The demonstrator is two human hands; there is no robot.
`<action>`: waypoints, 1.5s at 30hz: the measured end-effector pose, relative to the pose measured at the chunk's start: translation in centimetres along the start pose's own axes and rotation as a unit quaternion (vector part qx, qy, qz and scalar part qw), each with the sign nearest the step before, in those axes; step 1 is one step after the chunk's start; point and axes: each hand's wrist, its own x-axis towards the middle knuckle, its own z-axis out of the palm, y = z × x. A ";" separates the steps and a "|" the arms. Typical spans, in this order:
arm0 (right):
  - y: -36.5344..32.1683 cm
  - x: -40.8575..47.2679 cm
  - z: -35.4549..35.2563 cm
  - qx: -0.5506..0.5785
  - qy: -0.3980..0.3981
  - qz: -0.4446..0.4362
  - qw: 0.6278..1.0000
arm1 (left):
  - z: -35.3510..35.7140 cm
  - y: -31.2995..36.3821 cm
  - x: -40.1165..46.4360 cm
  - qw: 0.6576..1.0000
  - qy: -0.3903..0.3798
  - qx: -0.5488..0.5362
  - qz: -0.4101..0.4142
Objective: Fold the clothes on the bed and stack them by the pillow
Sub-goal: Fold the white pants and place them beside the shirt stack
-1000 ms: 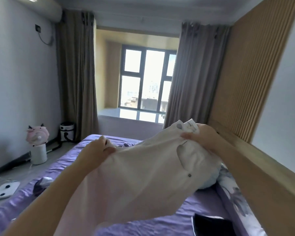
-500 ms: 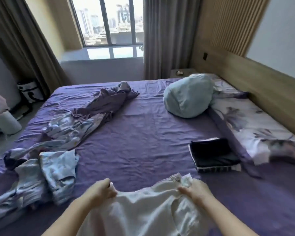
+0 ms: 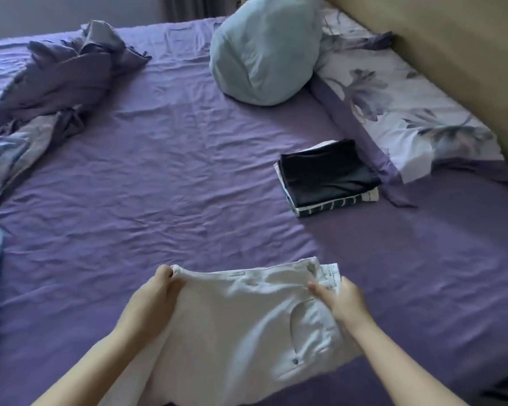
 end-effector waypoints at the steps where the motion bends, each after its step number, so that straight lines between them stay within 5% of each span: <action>1: 0.8 0.4 -1.0 0.015 -0.025 0.010 1.000 | 0.0 0.6 -0.6 0.999 -0.043 0.016 0.024; 6: 2.2 2.4 -7.7 0.005 -0.234 0.032 0.972 | -0.8 4.4 0.2 0.931 -0.344 0.121 0.011; 8: 3.1 4.2 -10.1 -0.032 -0.241 0.043 0.969 | 1.1 6.2 2.8 0.910 -0.388 0.145 0.000; 14: 7.4 10.4 -13.6 -0.070 -0.036 0.057 0.995 | 15.0 7.6 10.3 0.971 -0.193 0.144 -0.008; 21: 11.0 13.2 -12.6 -0.074 0.013 0.048 0.996 | 19.1 8.0 9.5 0.991 -0.034 0.122 -0.035; 27: 11.9 13.6 -12.3 -0.140 0.058 0.044 0.987 | 21.0 9.3 11.1 0.986 0.008 0.166 -0.006; 30: 11.9 13.8 -11.8 -0.212 0.096 0.032 0.972 | 23.0 9.1 11.4 0.964 0.100 0.247 -0.003; 32: 11.9 13.6 -11.6 -0.248 0.173 -0.062 0.951 | 24.8 10.1 9.6 0.949 0.180 0.258 0.008; 34: 11.0 13.1 -10.2 -0.278 0.239 -0.206 0.907 | 27.5 12.4 6.6 0.954 0.161 0.240 0.074; 37: 9.7 12.0 -7.0 -0.268 0.164 -0.366 0.876 | 31.9 15.8 2.0 0.959 0.022 0.224 0.170; 40: 11.7 12.1 -6.2 -0.355 0.044 -0.377 0.854 | 33.2 14.0 1.1 0.943 -0.040 0.287 0.166; 45: 13.8 14.0 -5.5 -0.394 0.020 -0.385 0.835 | 33.7 9.9 3.3 0.898 -0.081 0.353 0.251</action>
